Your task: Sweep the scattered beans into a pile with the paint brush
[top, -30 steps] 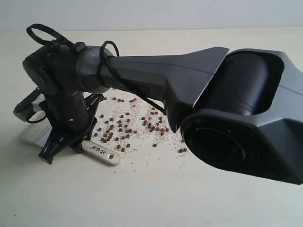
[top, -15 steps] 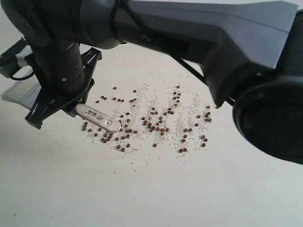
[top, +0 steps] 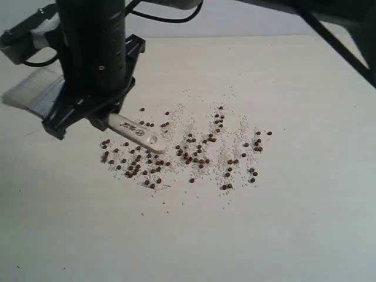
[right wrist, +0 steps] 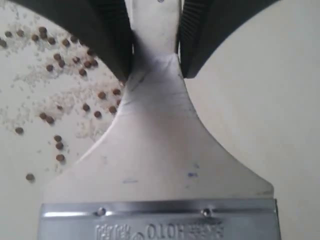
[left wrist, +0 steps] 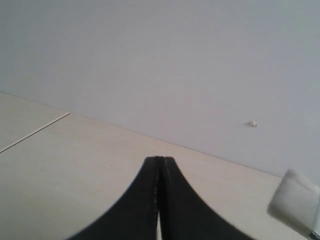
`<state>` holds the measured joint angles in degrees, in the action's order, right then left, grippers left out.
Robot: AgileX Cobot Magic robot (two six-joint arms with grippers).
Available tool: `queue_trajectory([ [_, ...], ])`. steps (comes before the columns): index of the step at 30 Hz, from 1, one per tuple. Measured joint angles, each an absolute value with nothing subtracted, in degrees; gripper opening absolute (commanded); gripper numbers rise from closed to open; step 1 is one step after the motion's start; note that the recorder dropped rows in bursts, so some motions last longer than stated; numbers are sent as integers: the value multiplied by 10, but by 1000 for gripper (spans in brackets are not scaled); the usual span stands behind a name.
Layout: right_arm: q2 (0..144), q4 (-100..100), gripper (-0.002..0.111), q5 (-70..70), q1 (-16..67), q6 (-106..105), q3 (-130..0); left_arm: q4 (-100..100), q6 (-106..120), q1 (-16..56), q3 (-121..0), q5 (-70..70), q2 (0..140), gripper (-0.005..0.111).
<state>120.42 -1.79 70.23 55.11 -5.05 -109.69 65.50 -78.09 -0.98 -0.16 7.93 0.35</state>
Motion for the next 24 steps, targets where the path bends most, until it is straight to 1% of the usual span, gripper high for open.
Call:
queue_trajectory([
  [9,1129,-30,0,703,518,-83,-984,655,-781,-10,-2,79,3,0],
  [17,1115,-33,0,705,516,-99,-949,660,-781,-10,-2,78,3,0],
  [21,1114,-36,0,703,516,-105,-948,738,-781,-10,-2,47,3,0],
  [24,1114,-56,0,703,516,-106,-948,806,-781,-10,-2,-14,3,0],
])
